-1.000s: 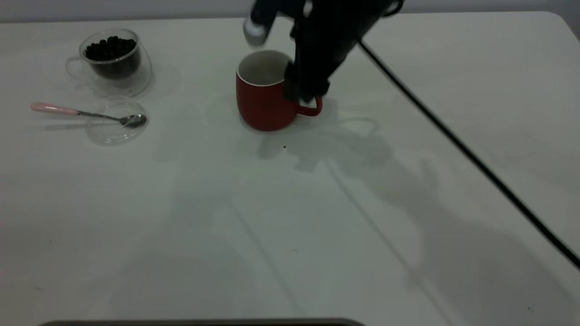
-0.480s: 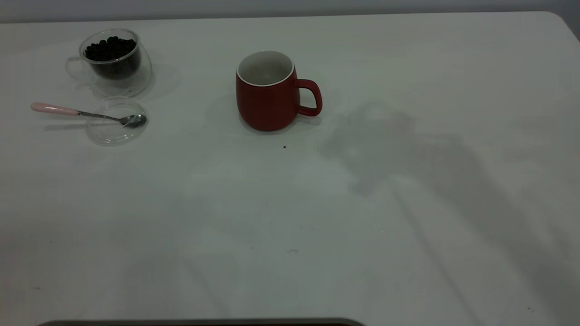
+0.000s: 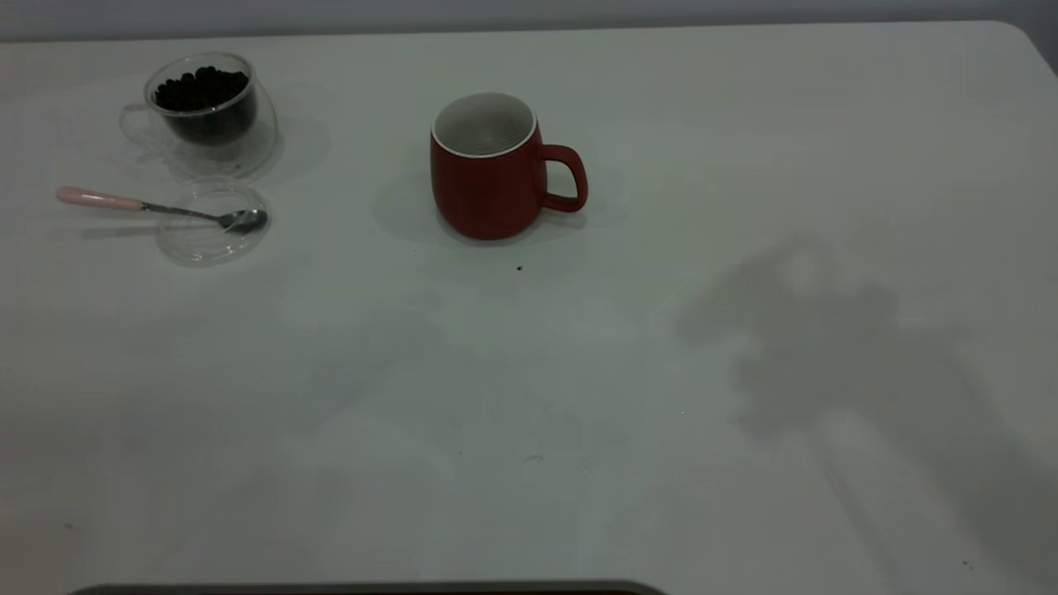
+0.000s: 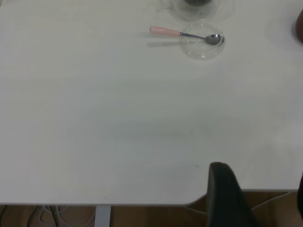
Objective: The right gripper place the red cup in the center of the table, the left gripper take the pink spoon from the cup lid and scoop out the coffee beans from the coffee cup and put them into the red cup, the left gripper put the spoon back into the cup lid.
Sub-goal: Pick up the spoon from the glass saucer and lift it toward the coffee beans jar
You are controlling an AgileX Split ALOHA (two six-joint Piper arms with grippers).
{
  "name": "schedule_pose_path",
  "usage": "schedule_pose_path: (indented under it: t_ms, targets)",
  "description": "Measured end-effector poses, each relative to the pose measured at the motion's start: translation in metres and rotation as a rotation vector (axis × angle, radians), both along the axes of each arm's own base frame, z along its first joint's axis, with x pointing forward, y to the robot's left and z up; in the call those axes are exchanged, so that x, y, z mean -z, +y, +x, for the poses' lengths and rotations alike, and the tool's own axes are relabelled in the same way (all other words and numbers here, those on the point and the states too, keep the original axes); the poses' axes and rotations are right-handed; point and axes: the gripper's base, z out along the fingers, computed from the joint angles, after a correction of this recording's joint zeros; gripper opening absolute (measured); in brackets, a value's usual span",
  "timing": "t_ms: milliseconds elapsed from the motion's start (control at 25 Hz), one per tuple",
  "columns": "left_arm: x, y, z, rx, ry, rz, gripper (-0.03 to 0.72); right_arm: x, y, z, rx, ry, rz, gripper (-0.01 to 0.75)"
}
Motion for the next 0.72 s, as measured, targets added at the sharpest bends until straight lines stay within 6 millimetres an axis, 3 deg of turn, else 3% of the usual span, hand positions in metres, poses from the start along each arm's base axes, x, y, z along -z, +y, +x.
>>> schedule_pose_path:
  t_ms: [160, 400, 720]
  targets:
    - [0.000, 0.000, 0.000, 0.000, 0.000, 0.000, 0.426, 0.006, -0.012, -0.031, 0.068, 0.044, 0.008, 0.591]
    - [0.000, 0.000, 0.000, 0.000, 0.000, 0.000, 0.426, 0.030, -0.031, -0.065, 0.252, 0.132, -0.036, 0.591]
    - [0.000, 0.000, 0.000, -0.001, 0.000, -0.002, 0.426, 0.070, -0.054, -0.110, 0.287, 0.107, -0.074, 0.591]
